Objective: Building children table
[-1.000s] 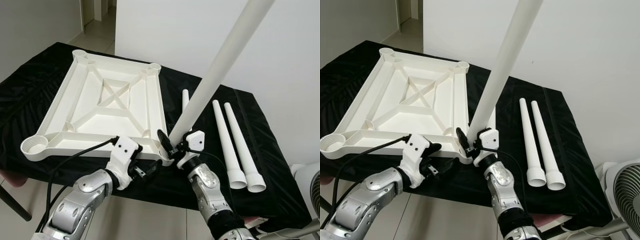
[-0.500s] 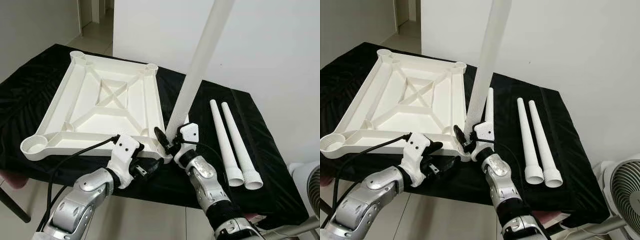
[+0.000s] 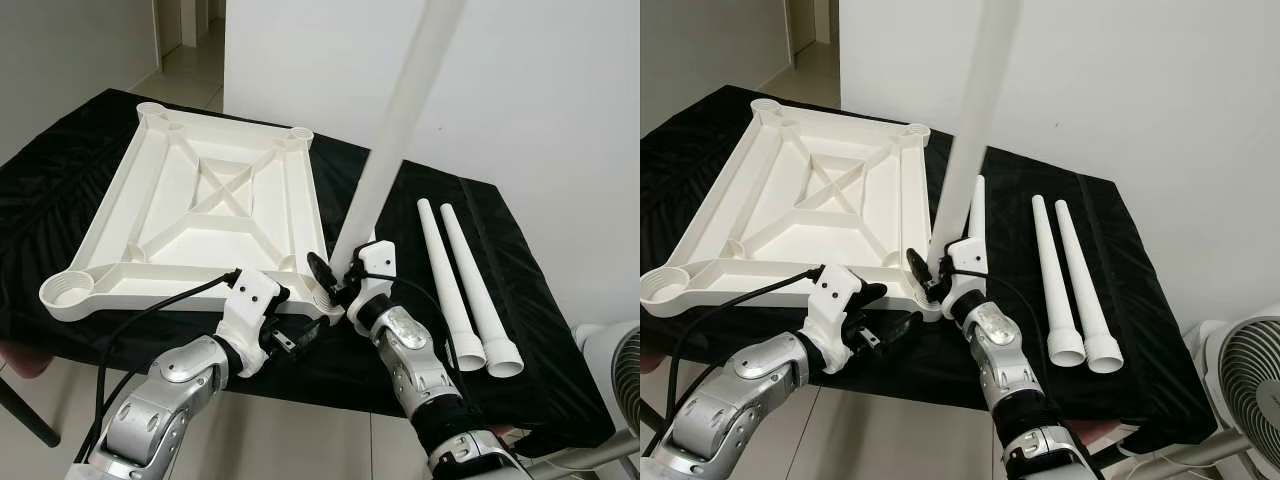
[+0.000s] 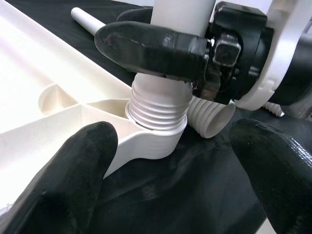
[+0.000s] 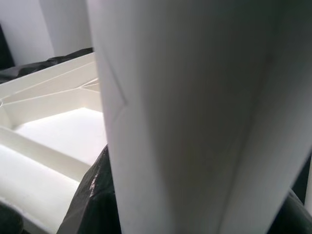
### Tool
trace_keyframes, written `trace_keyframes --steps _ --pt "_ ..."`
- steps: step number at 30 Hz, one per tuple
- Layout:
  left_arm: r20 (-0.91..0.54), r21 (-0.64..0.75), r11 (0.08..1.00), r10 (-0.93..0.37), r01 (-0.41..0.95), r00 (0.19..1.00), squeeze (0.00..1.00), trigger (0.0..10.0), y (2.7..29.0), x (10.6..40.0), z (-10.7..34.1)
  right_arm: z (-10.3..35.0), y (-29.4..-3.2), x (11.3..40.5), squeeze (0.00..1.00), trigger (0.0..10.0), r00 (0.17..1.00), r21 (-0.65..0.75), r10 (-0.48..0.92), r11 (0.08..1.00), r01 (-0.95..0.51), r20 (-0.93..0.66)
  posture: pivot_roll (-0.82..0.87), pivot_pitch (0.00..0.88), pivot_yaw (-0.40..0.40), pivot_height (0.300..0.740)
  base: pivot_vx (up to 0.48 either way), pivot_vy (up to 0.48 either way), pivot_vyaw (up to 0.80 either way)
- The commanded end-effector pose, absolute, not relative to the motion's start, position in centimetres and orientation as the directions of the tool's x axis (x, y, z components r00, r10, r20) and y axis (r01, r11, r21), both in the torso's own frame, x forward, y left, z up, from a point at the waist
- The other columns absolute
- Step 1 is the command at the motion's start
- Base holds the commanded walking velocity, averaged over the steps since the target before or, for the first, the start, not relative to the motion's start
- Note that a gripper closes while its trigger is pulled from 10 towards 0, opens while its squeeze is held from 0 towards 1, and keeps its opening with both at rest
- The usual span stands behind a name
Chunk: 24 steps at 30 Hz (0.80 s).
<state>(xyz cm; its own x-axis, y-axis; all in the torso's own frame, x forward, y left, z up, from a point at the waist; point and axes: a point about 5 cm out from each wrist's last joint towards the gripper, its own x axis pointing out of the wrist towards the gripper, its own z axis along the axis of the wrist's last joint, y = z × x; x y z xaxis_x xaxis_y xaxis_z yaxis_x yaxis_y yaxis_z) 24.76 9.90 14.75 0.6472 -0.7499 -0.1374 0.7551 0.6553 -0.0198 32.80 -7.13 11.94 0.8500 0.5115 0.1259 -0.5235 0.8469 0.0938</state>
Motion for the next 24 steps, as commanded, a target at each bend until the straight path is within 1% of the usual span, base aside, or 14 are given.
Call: trace_keyframes --steps 1,7,15,18,20,21,22,23,24 --pt "-0.134 -0.022 0.631 -0.77 0.775 0.624 0.0 10.0 9.4 24.67 14.97 8.89 -8.26 32.45 0.0 10.0 0.884 0.154 0.465 0.877 -0.455 -0.036 0.09 0.031 -0.157 0.74 0.0 0.0 0.0" --pt "-0.131 -0.022 0.629 -0.772 0.777 0.622 0.0 10.0 9.31 24.64 15.0 8.64 -8.25 32.46 0.0 10.0 0.891 0.144 0.451 0.886 -0.44 -0.054 0.09 0.026 -0.16 0.74 0.0 0.0 0.0" --pt "-0.131 -0.019 0.633 -0.769 0.774 0.626 0.0 10.0 9.25 24.64 14.96 8.79 -8.07 32.31 0.0 10.0 0.895 0.123 0.444 0.891 -0.437 -0.039 0.1 0.021 -0.164 0.74 0.0 0.0 0.0" --pt "-0.129 -0.021 0.631 -0.771 0.775 0.624 0.0 10.0 9.23 24.61 14.99 8.89 -8.18 32.53 0.0 10.0 0.938 0.17 0.346 0.926 -0.338 -0.023 0.09 0.021 -0.162 0.74 0.0 0.0 0.0" --pt "-0.128 -0.022 0.63 -0.772 0.776 0.623 0.0 10.0 9.23 24.6 15.0 8.95 -8.16 32.58 0.0 10.0 0.946 0.19 0.323 0.93 -0.314 -0.02 0.09 0.021 -0.162 0.74 0.0 0.0 0.0" --pt "-0.128 -0.023 0.63 -0.772 0.776 0.623 0.0 10.0 9.23 24.61 15.0 9.02 -8.11 32.72 0.0 10.0 0.963 0.216 0.268 0.942 -0.257 -0.023 0.09 0.024 -0.16 0.74 0.0 0.0 0.0" --pt "-0.128 -0.023 0.63 -0.772 0.776 0.623 0.0 10.0 9.23 24.61 15.0 9.02 -8.11 32.72 0.0 10.0 0.963 0.216 0.268 0.942 -0.257 -0.023 0.09 0.024 -0.16 0.74 0.0 0.0 0.0" --pt "-0.128 -0.023 0.63 -0.772 0.776 0.622 0.0 10.0 9.23 24.62 15.0 9.05 -8.07 32.8 0.0 10.0 0.973 0.234 0.229 0.948 -0.216 -0.028 0.09 0.024 -0.16 0.74 0.0 0.0 0.0" --pt "-0.129 -0.022 0.629 -0.773 0.777 0.622 0.0 10.0 9.21 24.65 14.97 9.05 -7.98 32.91 0.0 10.0 0.986 0.224 0.161 0.964 -0.147 -0.045 0.09 0.025 -0.158 0.74 0.0 0.0 0.0"
